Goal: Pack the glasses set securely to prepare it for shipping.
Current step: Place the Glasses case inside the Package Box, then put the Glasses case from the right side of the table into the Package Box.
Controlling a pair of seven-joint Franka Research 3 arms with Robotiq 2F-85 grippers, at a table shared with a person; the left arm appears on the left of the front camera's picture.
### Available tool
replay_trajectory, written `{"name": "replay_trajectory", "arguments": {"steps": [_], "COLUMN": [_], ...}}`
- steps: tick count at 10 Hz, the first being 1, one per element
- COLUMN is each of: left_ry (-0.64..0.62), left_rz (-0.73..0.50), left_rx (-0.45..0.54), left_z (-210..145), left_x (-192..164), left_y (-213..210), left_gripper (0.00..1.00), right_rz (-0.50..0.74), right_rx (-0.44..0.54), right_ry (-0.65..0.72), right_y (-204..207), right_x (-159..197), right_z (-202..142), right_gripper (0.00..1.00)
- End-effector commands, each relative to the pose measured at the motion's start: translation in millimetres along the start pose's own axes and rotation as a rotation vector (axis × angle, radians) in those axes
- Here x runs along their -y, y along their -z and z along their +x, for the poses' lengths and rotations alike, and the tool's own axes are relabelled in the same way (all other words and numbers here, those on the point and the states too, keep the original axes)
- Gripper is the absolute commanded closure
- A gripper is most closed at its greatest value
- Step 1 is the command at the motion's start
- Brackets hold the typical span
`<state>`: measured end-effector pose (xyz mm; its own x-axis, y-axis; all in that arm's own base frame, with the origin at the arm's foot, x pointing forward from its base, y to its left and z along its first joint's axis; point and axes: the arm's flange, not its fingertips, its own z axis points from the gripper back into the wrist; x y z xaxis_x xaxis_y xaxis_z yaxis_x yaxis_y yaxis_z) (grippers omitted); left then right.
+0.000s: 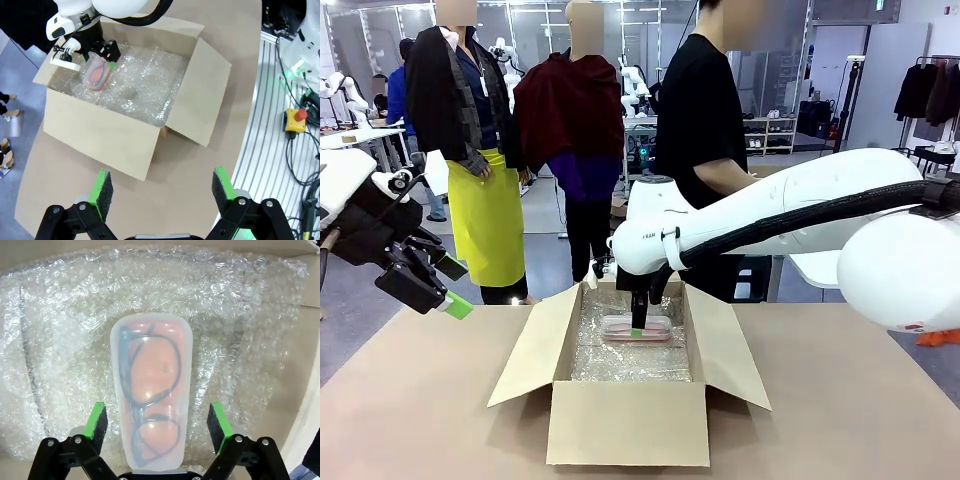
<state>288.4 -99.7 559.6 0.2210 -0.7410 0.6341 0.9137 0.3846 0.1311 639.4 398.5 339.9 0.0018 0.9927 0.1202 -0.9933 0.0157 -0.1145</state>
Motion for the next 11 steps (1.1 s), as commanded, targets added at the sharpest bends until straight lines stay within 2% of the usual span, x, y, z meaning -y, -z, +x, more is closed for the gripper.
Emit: {"name": "replay_trajectory", "arguments": {"steps": [1, 10, 11], "left_ry": [-0.005, -0.005, -0.005], "left_rz": [-0.004, -0.004, -0.004], "left_rx": [0.017, 0.017, 0.017], "left_z": [1, 1, 1], "left_x": [0, 0, 0], "left_y": [-1, -1, -1], "left_gripper": [0.00, 0.00, 0.00], "right_rz": [-0.002, 0.001, 0.010], "right_rx": [0.001, 0.000, -0.014], "right_ry": [-0.006, 0.000, 0.057], "right_y": [-1, 1, -27], "right_x": [0, 0, -11], "right_z": [2, 0, -3], "right_gripper": [0.00, 0.00, 0.00]}}
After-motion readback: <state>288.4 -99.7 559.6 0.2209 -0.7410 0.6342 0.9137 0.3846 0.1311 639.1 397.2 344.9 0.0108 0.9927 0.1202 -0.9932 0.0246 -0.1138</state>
